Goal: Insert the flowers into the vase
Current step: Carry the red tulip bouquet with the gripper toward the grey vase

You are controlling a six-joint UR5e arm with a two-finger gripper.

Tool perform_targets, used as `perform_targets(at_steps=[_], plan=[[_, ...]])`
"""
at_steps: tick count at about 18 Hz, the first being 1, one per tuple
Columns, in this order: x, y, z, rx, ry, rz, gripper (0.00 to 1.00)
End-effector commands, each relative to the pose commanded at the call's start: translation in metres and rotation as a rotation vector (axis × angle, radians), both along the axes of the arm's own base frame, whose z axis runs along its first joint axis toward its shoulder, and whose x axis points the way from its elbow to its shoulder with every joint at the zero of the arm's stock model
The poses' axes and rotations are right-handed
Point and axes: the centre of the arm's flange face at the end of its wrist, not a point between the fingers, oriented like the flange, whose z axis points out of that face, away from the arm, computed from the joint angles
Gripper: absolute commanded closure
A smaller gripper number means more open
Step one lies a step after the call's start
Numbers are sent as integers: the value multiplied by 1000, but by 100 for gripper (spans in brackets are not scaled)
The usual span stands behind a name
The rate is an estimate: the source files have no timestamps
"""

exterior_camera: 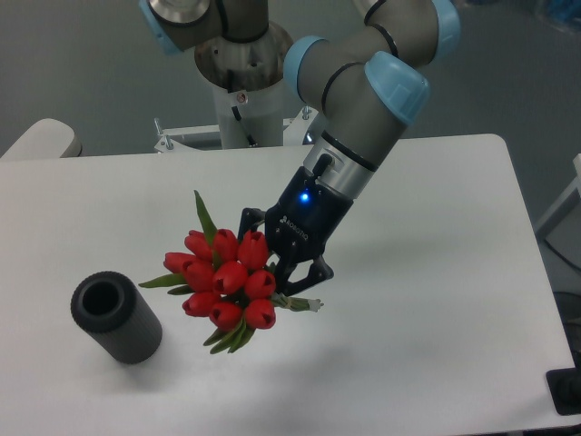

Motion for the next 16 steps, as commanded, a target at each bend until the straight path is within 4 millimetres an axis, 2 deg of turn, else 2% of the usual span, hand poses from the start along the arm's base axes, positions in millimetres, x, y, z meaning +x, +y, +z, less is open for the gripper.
perform_targets(at_steps=[4,8,11,13,16], plan=[[3,0,-1,3,-9,-4,67],[13,4,-1,33,-120,6,67],[25,6,2,37,-143,17,67],[42,14,3,41,-158,12,67],[53,22,10,36,-211,52,67]])
